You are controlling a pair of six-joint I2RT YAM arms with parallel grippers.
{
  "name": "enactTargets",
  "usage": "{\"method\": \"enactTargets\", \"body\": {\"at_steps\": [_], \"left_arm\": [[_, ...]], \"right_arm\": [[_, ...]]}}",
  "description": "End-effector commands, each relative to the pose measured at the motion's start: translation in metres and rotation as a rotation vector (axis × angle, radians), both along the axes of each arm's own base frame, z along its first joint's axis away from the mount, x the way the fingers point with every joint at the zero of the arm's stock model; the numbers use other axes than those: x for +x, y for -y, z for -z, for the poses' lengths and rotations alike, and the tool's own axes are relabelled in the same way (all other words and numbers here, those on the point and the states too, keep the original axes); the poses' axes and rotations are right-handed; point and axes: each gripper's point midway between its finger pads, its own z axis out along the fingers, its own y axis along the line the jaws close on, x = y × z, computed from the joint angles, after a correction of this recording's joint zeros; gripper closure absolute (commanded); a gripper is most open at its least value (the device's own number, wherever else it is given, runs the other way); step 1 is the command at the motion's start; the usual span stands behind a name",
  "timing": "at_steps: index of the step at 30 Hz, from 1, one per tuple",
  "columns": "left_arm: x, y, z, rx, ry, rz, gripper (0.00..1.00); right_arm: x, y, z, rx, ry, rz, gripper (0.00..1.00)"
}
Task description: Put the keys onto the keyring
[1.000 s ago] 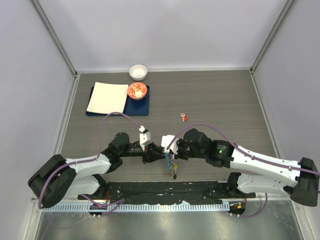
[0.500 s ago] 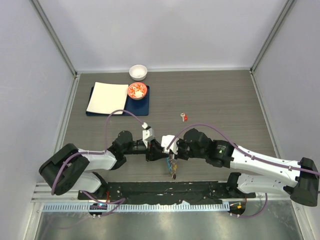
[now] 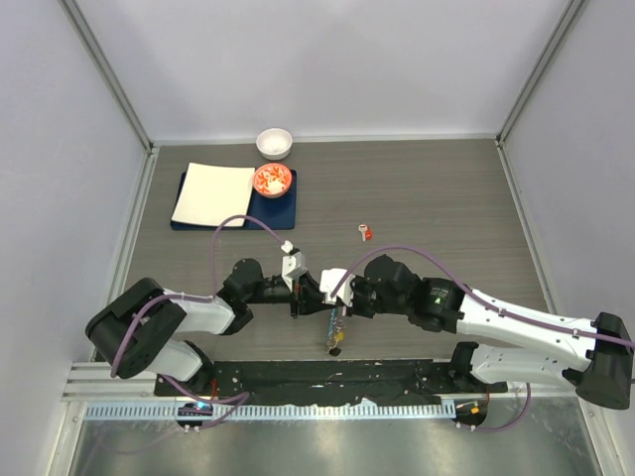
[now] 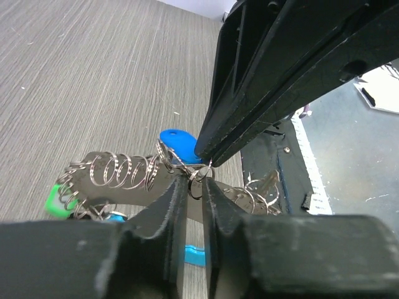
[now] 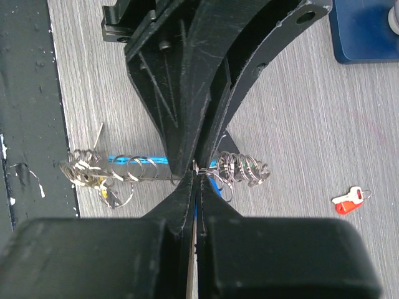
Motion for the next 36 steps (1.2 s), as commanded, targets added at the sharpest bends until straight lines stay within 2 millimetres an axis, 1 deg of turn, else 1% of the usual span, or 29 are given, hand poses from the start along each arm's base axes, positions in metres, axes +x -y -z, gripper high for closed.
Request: {"method": "enactTargets", "body": {"at_steps": [1,2,4,13,17,18,26,28,29,32,35,36], "left_arm": [[0.005,0.005,-0.029,-0.085,0.094,0.023,0.85],[0.005,0.004,-0.028,-0.084,0.094,0.022,0.94],[0.006,0.001,-0.028,-0.084,0.095,0.013,1.00],[0.009,-0.010,-0.030,-0.071,0.110,-0.030,1.00],[0.014,-0.013,-0.035,-0.079,0.117,-0.073,1.00],[0.015,-0.013,-0.040,-0.088,0.126,-0.086,1.00],[0.022,-0.020,-0.055,-0.112,0.140,-0.162,1.00],[0.023,-0.021,-0.058,-0.118,0.150,-0.172,1.00],[0.023,-0.022,-0.059,-0.120,0.152,-0.175,1.00],[0.026,-0.023,-0.060,-0.123,0.160,-0.195,1.00],[0.034,-0.024,-0.059,-0.116,0.170,-0.240,1.00],[0.037,-0.026,-0.055,-0.099,0.171,-0.261,1.00]], "right_arm": [[0.003,-0.006,-0.021,0.062,0.034,-0.002,0.99],[0.003,-0.006,-0.021,0.061,0.033,-0.001,0.99],[0.002,-0.004,-0.022,0.060,0.034,0.002,0.99],[0.003,0.004,-0.023,0.042,0.040,0.022,0.99],[0.000,0.003,-0.019,0.034,0.021,0.013,0.99],[-0.001,0.003,-0.017,0.033,0.015,0.010,0.99],[-0.002,-0.009,-0.013,0.065,-0.003,-0.013,0.99],[-0.003,-0.013,-0.013,0.079,-0.008,-0.022,0.99],[-0.002,-0.017,-0.017,0.101,-0.002,-0.025,0.99],[-0.003,-0.026,-0.021,0.140,0.000,-0.045,0.99],[0.002,-0.030,-0.018,0.131,0.006,-0.034,0.99],[0.005,-0.029,-0.016,0.120,0.012,-0.026,0.99]]}}
